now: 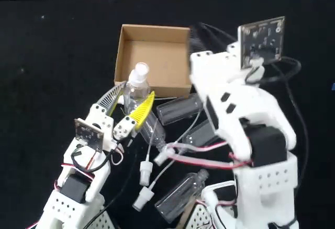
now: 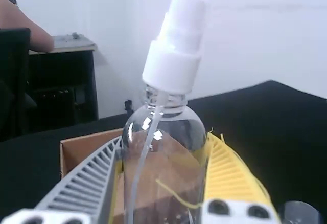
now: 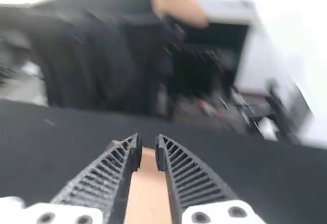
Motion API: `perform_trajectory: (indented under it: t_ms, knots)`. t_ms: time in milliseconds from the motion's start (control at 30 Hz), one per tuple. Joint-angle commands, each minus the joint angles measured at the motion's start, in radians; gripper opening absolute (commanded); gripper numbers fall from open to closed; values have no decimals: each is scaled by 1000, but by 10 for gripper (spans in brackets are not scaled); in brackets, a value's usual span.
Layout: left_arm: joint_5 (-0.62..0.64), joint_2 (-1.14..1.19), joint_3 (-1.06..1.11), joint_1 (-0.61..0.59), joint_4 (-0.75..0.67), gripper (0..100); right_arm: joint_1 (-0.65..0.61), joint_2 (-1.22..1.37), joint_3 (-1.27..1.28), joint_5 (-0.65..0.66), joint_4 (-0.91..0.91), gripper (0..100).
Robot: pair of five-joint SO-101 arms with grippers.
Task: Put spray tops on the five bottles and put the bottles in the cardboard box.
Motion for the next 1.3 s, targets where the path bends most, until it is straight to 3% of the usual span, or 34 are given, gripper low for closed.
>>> perform_trajectory:
  t_ms: [0, 233, 433, 600, 733, 967, 1167, 1267]
  knots:
    - [-5, -15, 21, 18, 8, 35, 91, 7, 153, 0, -46, 36]
    - [-6, -15, 21, 12, 2, 33, 95, 166, 372, -3, -224, 64]
    - [0, -14, 21, -133, -218, 33, 106, 357, 374, -130, -301, 190]
    - [2, -14, 21, -196, -299, 33, 112, 556, 374, -258, -453, 190]
    - [2, -12, 21, -196, -301, 33, 106, 668, 371, -261, -551, 190]
    - [-2, -12, 21, -197, -311, 33, 110, 797, 303, -261, -562, 190]
    - [-6, 69, 24, -236, -473, 33, 112, 895, 249, -261, -562, 185]
    - [0, 210, 27, -271, -582, 33, 114, 905, 249, -259, -562, 85]
